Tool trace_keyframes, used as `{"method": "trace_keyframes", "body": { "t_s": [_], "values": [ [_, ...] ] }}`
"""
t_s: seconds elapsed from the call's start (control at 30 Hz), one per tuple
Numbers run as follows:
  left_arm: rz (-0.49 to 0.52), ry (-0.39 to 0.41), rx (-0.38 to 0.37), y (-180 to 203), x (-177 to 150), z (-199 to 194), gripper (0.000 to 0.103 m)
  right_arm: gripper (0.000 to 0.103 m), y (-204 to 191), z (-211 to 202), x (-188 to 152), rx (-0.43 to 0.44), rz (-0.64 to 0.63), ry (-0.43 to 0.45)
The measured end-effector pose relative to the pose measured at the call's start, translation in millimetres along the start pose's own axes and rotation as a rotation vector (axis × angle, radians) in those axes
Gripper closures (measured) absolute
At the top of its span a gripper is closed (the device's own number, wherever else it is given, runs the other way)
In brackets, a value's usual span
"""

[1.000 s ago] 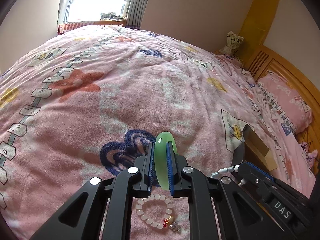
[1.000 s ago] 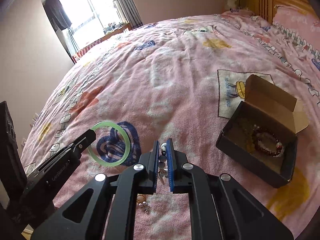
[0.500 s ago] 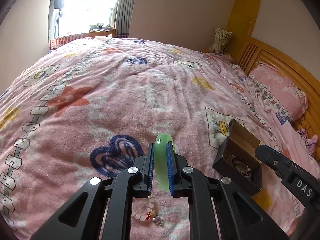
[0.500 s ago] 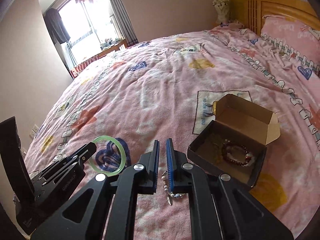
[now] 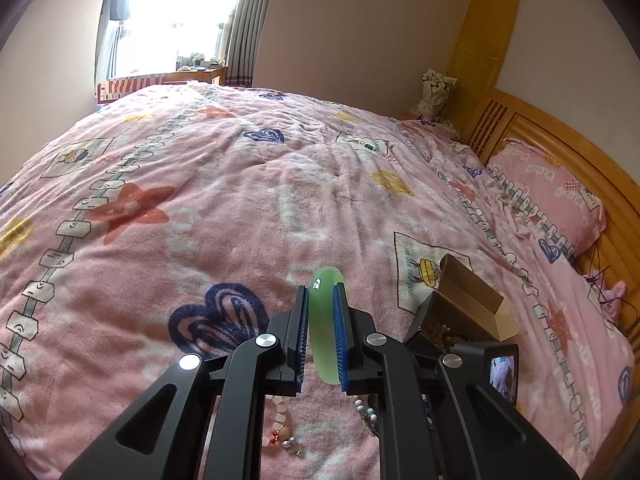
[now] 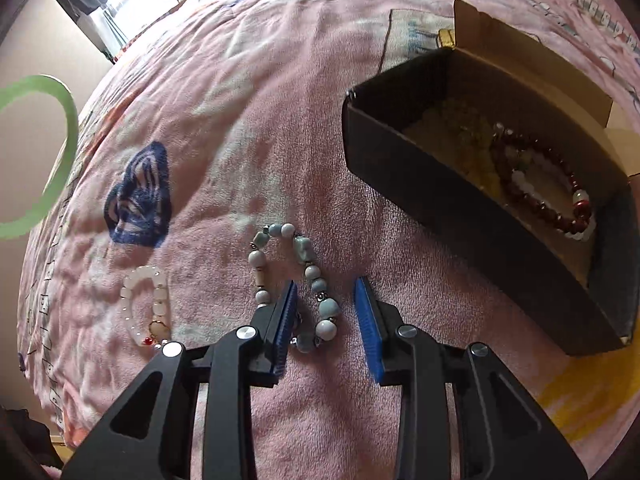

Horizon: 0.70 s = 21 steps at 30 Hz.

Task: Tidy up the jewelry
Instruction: 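Carry the green bangle and white bead strand toward the black box with both tools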

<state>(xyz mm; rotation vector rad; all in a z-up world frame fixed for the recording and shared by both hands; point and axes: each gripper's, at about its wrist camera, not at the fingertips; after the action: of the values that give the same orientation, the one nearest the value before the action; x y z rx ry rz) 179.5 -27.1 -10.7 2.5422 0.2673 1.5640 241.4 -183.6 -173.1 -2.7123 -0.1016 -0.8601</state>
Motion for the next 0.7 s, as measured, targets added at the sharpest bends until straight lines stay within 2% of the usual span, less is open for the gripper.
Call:
{"method": "trace_keyframes", "body": {
  "t_s": [0.03, 0.1, 0.13, 0.27, 0.43, 0.7],
  "values": [
    [-0.002, -0.003, 0.001, -1, -1, 1, 0.090, 0.079, -1, 0, 0, -0.003, -0.002, 0.004],
    [-0.008, -0.008, -0.001, -2, -2, 4, 0.090, 0.091, -3, -2, 0, 0.014, 0.002, 0.012],
    [-0.011, -0.011, -0.003, -2, -2, 4, 0.090, 0.093, -3, -3, 0, 0.020, 0.015, 0.017],
    [-0.009, -0.014, -0.010, 0, -3, 2, 0.090, 0.093, -4, -14, 4, 0.057, 0.034, 0.039],
    [0.009, -0.008, -0.016, 8, -1, -2, 0.090, 0.093, -8, -49, 17, 0.072, 0.023, 0.124],
    [0.041, 0.000, -0.021, 22, -4, -2, 0.090, 0.093, 8, -116, 44, 0.033, 0.015, 0.278]
  ]
}}
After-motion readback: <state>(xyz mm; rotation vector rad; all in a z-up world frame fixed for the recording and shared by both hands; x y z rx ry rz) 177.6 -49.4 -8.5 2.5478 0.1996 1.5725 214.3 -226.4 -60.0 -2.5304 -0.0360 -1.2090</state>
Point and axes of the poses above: each gripper's, at about its wrist camera, not at the fingertips, and z roughly the way its jaws point, y to its right, x to its top, and after that the axes turned 14 degrees about y, right-handed
